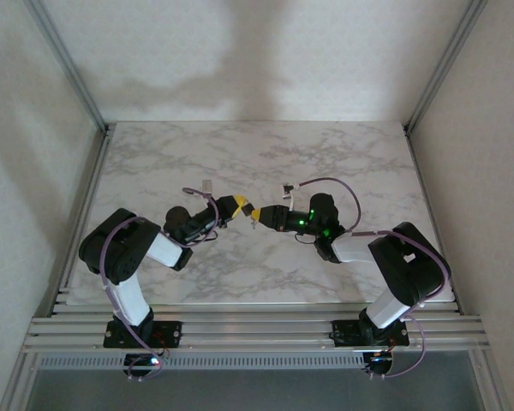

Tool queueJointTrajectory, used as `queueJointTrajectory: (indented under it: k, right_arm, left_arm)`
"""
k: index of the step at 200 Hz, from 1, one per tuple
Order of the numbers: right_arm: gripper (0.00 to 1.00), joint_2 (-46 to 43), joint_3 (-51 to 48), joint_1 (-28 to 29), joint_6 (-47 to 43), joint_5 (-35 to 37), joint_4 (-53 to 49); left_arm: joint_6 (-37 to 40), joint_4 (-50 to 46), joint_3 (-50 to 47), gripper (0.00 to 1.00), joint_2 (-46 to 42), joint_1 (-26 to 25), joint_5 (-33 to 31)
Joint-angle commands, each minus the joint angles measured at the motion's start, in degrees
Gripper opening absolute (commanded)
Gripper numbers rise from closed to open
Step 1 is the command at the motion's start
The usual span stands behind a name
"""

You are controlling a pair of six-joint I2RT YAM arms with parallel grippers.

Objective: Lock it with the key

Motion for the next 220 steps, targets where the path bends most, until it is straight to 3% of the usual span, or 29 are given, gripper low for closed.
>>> queueJointTrajectory:
  k: [1,45,148,220]
  right_arm:
    - [0.31,0.69,1.95,0.51,-0.2,-1.67,0.76]
    - [0.33,2.89,3.09,1.26,0.5,-2.34,0.31]
    - [0.28,4.5,4.19,1.46,0.47,-2.92,-0.91]
    - [0.31,6.83,4.94,2.04,2.16,-3.61,0.61]
  left_arm:
    - [-1.67,9.64,-0.81,0.0,1.01,0.96,0.23]
    - [-2.51,11.14,-1.13,0.0,1.63,1.42,0.17]
    - [-3.76,13.95,-2.08,0.0,1.55,2.24,0.06]
    - [-4.96,17.0,-2.98,0.0,1.87,3.07,-0.35]
